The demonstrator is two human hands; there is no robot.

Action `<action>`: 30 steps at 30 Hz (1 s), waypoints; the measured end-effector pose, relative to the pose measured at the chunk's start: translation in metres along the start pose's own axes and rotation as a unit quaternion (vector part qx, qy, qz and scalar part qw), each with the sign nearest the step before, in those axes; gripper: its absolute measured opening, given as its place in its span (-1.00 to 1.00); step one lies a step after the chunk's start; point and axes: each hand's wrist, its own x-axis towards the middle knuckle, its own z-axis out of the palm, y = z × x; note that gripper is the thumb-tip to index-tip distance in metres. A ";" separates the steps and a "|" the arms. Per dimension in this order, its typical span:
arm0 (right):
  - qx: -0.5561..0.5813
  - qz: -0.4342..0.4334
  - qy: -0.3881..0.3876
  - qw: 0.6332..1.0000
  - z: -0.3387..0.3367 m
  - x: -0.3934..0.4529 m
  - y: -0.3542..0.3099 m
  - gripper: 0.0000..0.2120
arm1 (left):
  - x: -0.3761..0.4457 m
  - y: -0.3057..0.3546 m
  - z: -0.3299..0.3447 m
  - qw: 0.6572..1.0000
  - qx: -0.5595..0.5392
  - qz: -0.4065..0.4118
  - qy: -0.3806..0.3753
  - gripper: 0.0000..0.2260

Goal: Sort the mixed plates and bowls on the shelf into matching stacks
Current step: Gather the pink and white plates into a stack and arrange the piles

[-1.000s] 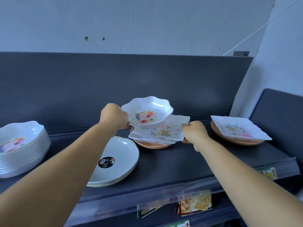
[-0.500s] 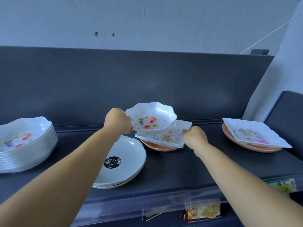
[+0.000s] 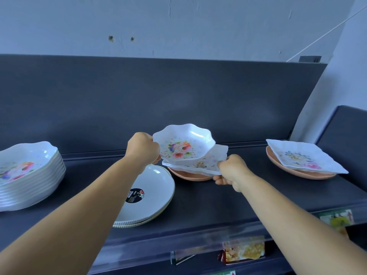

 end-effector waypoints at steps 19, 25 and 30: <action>0.033 -0.074 -0.015 0.997 0.026 -0.036 -0.021 -0.63 | -0.012 -0.021 -0.065 0.998 -0.009 -0.017 0.063 -0.71; 0.020 -0.085 -0.024 0.996 0.053 -0.060 -0.038 -0.70 | -0.017 -0.049 -0.117 0.992 -0.019 -0.041 0.120 -0.70; 0.017 -0.096 -0.056 0.994 0.081 -0.071 -0.051 -0.72 | -0.023 -0.076 -0.168 0.986 -0.015 -0.058 0.156 -0.79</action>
